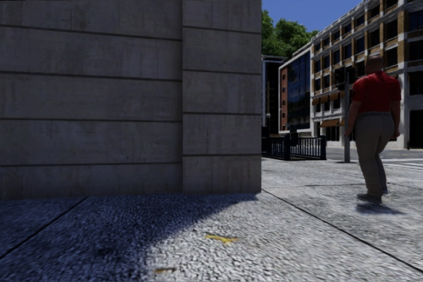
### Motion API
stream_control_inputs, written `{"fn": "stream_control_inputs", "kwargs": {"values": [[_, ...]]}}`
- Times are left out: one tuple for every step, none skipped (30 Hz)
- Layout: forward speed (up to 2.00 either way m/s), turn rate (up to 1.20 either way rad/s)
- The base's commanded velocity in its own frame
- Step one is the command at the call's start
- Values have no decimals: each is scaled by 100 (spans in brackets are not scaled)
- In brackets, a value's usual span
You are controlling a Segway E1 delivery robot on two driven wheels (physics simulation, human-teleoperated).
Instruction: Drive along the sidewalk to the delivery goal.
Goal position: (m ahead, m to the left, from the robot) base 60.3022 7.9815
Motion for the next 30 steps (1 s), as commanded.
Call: {"fn": "stream_control_inputs", "kwargs": {"values": [[132, -117], [132, -117], [132, -117], [132, -117], [132, -117], [132, -117], [132, -117], [132, -117], [132, -117], [132, -117], [132, -117], [132, -117], [132, -117], [132, -114], [132, -91], [132, -73], [132, -21], [132, -21], [132, -9], [132, -4], [132, -3], [132, -3], [132, -3], [132, -2], [132, 0], [132, 0], [132, 0], [132, 0], [132, 0], [132, 0]]}}
